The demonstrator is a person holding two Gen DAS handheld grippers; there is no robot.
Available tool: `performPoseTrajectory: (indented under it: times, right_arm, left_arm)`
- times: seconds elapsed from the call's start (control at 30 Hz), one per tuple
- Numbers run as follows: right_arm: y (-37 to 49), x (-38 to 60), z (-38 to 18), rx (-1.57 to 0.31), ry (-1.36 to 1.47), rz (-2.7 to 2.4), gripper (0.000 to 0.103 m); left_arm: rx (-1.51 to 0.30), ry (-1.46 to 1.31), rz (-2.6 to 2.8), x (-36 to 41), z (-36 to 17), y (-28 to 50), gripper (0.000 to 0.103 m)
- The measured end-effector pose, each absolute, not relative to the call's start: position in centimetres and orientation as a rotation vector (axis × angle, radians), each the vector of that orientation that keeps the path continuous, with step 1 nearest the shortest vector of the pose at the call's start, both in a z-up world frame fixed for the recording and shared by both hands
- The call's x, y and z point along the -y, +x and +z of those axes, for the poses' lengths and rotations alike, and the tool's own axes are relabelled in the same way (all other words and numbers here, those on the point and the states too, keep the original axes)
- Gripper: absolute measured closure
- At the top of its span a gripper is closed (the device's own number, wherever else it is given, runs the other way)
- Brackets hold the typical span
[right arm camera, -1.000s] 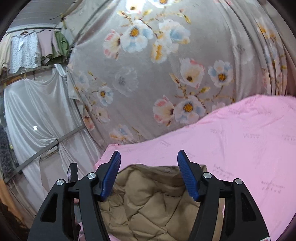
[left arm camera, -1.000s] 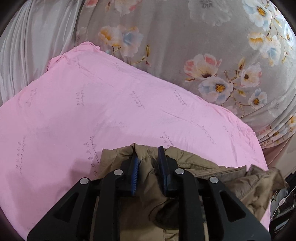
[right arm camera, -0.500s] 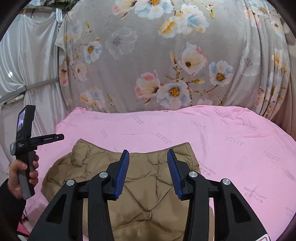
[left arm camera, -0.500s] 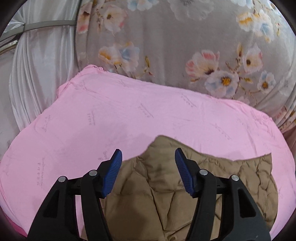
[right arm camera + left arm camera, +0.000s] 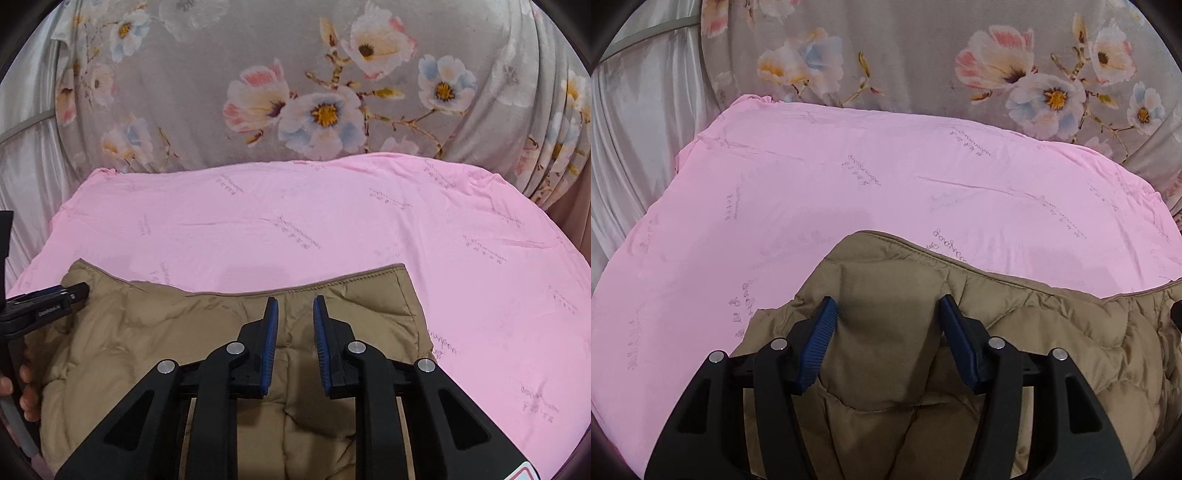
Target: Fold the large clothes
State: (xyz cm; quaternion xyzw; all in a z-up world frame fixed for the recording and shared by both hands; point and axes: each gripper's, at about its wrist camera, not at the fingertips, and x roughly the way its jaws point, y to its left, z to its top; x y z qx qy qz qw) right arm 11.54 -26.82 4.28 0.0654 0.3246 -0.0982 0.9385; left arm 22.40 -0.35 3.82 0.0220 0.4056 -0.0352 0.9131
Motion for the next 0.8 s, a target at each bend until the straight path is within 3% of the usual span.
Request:
performPoseTrajectory:
  times: [0.2,0.8]
  right_arm:
    - [13.2,29.6,0.5,-0.775,0.209,-0.242,0.091]
    - [14.9,30.7,-2.9,-0.822,0.281,-0.243,0.092]
  left_arm:
    - [-0.869,0.042,-0.063,0.6,1.3,23.9,0.046]
    - [-0.864,0.093,-0.037,2.1,-1.4,25.3,0.044]
